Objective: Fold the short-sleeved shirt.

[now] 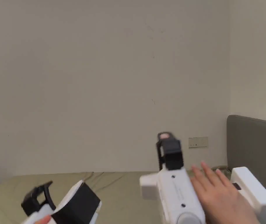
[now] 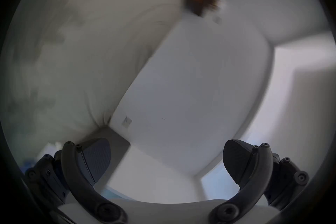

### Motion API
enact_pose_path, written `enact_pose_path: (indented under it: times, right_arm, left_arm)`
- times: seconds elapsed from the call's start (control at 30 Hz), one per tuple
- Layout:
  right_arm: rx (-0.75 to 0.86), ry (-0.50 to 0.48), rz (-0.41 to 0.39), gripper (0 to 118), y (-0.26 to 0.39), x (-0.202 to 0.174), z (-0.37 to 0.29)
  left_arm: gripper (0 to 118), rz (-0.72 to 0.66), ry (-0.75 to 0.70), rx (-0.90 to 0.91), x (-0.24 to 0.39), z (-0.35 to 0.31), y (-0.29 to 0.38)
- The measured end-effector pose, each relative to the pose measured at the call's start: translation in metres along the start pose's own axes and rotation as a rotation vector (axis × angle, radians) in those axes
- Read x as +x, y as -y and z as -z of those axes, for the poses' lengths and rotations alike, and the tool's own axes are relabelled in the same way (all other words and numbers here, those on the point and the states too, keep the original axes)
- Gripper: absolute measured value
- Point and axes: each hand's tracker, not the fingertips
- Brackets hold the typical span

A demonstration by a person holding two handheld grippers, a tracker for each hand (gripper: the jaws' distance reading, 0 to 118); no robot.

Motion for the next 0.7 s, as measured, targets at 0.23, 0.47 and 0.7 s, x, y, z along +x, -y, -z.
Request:
enact_pose_path:
  times: [0.23,0.47,0.7]
  right_arm:
    - [0.088,-0.196,-0.108,118,-0.012,-0.056,-0.013]
    - [-0.211,-0.363,1.397,118,0.073,0.035,0.028]
    - [-0.435,-0.138,2.054,118,0.155,-0.011,0.011]
  left_arm:
    - [118,0.008,-0.083,0.142,-0.035,-0.026,-0.032]
    - [118,1.514,0.018,0.019,0.057,-0.005,0.100]
    - [118,2.828,0.133,0.093,0.001,-0.012,0.189]
